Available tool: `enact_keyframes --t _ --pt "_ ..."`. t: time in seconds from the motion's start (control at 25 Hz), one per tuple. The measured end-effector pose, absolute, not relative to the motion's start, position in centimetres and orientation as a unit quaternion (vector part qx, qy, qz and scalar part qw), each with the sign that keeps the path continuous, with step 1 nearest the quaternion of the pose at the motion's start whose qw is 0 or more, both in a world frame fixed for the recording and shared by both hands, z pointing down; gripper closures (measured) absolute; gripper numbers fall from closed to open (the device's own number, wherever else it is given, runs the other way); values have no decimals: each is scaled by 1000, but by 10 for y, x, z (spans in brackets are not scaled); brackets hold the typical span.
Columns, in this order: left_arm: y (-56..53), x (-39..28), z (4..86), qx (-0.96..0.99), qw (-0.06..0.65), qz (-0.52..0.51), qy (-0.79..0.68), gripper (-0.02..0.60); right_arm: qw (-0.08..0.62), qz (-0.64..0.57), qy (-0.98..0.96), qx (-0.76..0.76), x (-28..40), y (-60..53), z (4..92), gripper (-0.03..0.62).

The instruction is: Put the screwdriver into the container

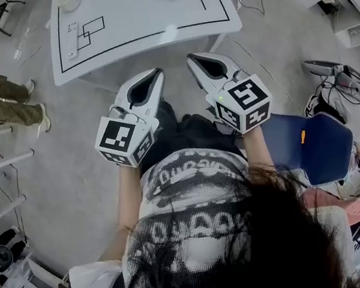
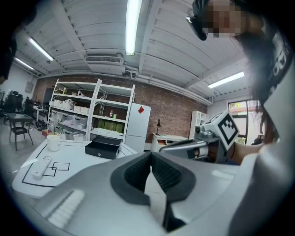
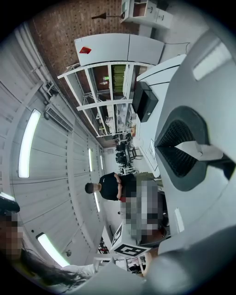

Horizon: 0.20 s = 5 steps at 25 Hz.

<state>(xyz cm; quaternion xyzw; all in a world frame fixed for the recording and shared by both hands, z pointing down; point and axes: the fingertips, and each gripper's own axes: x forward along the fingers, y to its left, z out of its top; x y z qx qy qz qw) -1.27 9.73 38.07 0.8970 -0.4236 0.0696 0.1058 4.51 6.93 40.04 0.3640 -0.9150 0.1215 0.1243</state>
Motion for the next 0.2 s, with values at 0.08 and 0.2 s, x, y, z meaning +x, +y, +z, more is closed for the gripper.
enact_keyframes --t 0.08,0.2 --pt "100 -16 383 894 108 70 -428 581 124 119 -916 362 44 71 400 606" --pt "104 -18 386 891 110 69 -434 581 123 117 -917 360 44 74 401 606"
